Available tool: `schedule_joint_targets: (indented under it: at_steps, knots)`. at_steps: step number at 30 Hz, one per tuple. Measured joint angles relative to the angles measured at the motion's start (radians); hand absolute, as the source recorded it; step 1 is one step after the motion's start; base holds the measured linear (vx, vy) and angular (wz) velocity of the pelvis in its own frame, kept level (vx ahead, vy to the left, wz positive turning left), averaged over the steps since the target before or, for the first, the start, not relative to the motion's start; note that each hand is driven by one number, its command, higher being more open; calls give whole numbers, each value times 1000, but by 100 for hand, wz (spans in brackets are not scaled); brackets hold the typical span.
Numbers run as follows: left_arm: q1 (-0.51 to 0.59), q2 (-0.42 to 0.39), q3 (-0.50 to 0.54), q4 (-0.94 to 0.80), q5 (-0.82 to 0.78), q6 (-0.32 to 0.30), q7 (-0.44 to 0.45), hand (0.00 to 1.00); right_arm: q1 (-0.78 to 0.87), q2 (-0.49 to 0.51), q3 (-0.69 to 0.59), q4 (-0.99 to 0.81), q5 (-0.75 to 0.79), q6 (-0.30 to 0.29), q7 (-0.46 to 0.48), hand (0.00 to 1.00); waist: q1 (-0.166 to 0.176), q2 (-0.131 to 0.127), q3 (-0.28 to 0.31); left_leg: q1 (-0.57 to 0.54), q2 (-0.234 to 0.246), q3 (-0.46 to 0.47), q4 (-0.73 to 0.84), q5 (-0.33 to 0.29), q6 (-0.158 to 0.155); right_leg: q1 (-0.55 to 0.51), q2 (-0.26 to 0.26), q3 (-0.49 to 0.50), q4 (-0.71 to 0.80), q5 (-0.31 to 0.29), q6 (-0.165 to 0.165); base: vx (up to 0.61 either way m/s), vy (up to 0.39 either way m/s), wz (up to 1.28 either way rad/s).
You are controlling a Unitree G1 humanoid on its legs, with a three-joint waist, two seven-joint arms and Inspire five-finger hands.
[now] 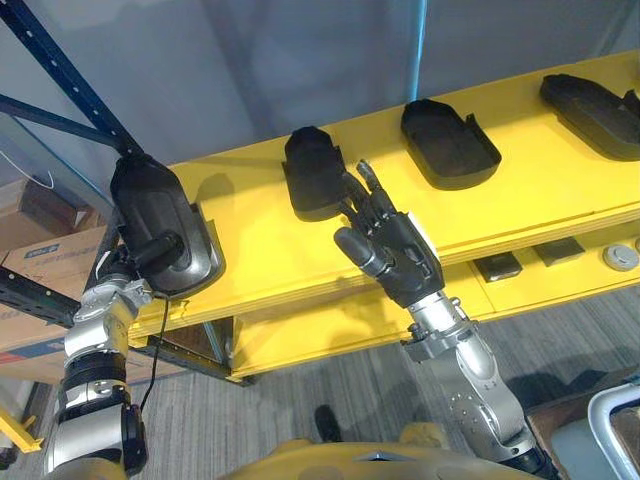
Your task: Walk over and take three plastic housings, then place them on the shelf
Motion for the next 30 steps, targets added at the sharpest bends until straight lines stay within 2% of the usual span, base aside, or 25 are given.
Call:
schedule_joint_targets:
  at_steps: [3, 7, 13, 14, 22, 30]
  knots:
    - [-37, 1, -1, 10, -1, 0, 2, 0, -24, -1, 0, -3, 38, 3, 10, 100, -1, -2, 37, -5, -8, 6, 0, 2, -2, -28, -12, 4, 51, -23, 0, -3, -9, 2]
    - [-115, 8, -7, 8, -2, -6, 5, 0, -91, -11, 5, -50, 63, 21, 24, 100, -21, -7, 93, -36, -12, 42, 3, 16, -9, -90, -33, 1, 127, -55, 4, -27, -34, 18]
    - [-243, 41, -80, -20, -5, -44, 9, 0, -195, -11, 15, -91, 64, 21, 35, 100, -20, -26, 166, -81, -13, 44, 4, 38, -1, -162, -40, 1, 185, -70, -3, -16, -52, 5]
    - [-257, 41, -93, -24, -7, -46, 5, 100, -195, -11, 17, -92, 64, 21, 34, 100, -20, -26, 166, -88, -13, 45, 4, 38, -1, -170, -40, 2, 186, -70, -3, 27, -37, -2]
    - [-285, 54, -152, -56, -2, -61, 25, 100, -194, -31, 40, -107, 64, 25, 35, 100, -21, -27, 211, -85, -21, 62, 4, 36, 0, -188, -50, 20, 216, -87, 0, 26, -46, -4]
    - [-289, 68, -152, -49, 14, -29, 69, 100, -192, -42, 47, -107, 63, 25, 27, 100, -23, -24, 216, -73, -20, 80, 5, 31, 3, -184, -49, 31, 217, -87, 0, 19, -43, -5]
